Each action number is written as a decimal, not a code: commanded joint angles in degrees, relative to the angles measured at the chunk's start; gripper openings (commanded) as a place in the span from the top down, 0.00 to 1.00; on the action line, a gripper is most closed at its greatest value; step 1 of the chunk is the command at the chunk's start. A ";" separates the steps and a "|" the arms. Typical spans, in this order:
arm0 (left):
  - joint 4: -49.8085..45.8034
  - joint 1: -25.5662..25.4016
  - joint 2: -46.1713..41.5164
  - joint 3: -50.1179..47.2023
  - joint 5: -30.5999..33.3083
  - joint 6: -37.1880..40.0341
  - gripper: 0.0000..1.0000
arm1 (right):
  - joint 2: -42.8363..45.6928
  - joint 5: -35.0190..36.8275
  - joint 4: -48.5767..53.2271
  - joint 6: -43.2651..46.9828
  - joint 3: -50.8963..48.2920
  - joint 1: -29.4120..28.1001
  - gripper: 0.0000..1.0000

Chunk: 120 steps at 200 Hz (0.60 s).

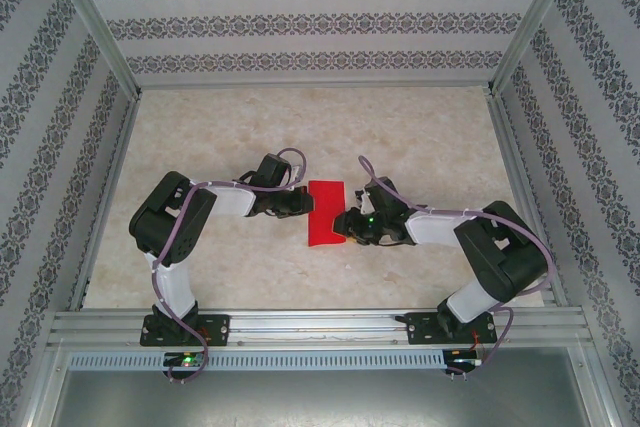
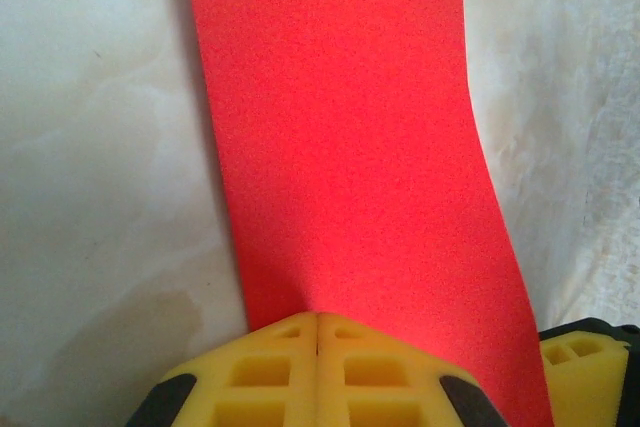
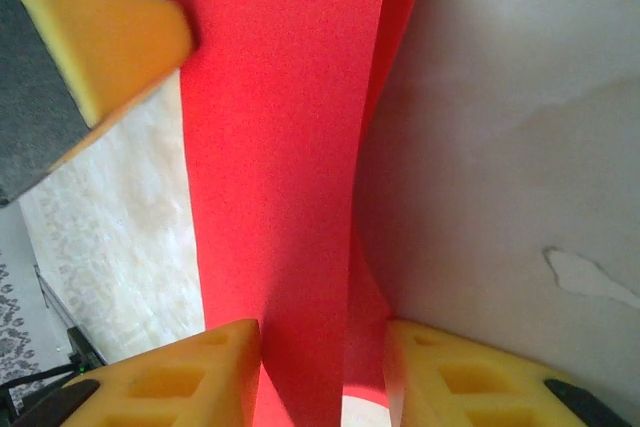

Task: Fold a paper plane with a square sheet of paper (fold left side to right side)
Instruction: Fold the triangle a second time at the center of the table.

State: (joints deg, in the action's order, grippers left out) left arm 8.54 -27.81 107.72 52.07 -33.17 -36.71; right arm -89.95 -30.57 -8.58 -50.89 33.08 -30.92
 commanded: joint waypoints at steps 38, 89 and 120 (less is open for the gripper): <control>-4.37 -0.50 0.12 -1.89 2.82 -0.11 1.00 | 2.30 -0.31 0.92 -0.15 -0.44 0.18 0.63; -4.39 -0.53 0.47 -1.72 2.81 -0.12 1.00 | 4.87 0.07 1.71 -0.96 -1.76 -0.89 0.63; -4.58 -0.49 0.56 -1.63 3.06 0.05 1.00 | 5.08 0.33 2.24 -1.29 -1.62 -1.50 0.63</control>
State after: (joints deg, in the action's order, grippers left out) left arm 8.54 -27.81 107.72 52.07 -33.10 -36.71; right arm -85.95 -30.52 -7.53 -51.18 31.94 -31.44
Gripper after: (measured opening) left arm 0.035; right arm 0.371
